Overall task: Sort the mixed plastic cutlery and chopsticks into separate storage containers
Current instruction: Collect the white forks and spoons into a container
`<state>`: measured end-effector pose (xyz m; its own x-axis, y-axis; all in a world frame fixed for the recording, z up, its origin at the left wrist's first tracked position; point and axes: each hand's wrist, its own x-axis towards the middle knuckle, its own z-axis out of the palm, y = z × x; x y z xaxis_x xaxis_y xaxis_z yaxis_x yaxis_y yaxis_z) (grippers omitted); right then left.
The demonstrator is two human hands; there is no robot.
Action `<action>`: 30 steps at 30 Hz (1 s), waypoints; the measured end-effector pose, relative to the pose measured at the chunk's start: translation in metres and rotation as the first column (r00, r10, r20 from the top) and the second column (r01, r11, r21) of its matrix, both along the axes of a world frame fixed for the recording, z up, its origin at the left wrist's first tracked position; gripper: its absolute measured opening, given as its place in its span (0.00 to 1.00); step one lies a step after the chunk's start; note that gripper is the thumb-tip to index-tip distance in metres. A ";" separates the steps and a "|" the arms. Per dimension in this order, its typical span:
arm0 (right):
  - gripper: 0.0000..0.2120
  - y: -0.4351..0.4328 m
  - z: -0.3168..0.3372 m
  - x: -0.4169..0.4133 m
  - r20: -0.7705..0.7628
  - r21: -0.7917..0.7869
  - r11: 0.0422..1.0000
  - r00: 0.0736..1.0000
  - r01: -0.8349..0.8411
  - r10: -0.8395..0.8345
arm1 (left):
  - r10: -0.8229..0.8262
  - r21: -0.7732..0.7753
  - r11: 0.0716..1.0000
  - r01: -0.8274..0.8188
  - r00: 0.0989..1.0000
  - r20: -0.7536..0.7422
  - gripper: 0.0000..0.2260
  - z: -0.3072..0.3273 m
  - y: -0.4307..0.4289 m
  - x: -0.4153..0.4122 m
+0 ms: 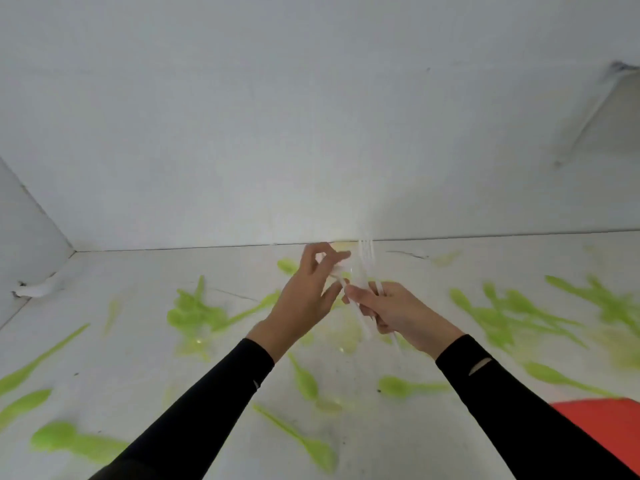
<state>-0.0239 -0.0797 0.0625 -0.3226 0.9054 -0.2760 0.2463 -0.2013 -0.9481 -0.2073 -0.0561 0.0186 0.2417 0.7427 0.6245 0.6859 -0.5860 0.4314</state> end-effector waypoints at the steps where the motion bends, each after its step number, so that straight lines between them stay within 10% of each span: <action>1: 0.17 -0.008 0.003 0.026 0.006 0.030 0.998 0.999 0.047 -0.048 | 0.013 -0.032 0.999 -0.009 0.991 0.135 0.19 0.002 -0.002 0.027; 4: 0.15 -0.038 0.010 0.118 0.005 0.077 0.984 0.987 0.161 -0.161 | 0.168 -0.340 0.940 0.039 0.812 0.559 0.18 0.021 -0.015 0.127; 8: 0.14 -0.081 0.011 0.209 0.041 0.054 0.989 0.990 0.135 -0.137 | 0.392 -0.532 0.640 0.555 0.360 0.847 0.17 0.032 -0.018 0.226; 16: 0.13 -0.138 0.008 0.338 0.049 0.056 0.931 0.930 0.361 -0.364 | 0.050 -0.500 0.527 0.687 0.562 0.826 0.13 0.031 -0.064 0.400; 25: 0.11 -0.133 0.006 0.447 -0.149 -0.102 0.771 0.757 0.628 -0.636 | 0.043 -0.458 0.460 0.760 0.497 0.867 0.17 0.039 -0.057 0.535; 30: 0.09 -0.110 0.008 0.496 0.067 0.114 0.754 0.753 0.646 -0.655 | -0.094 -0.500 0.497 0.709 0.616 0.782 0.21 0.047 -0.045 0.590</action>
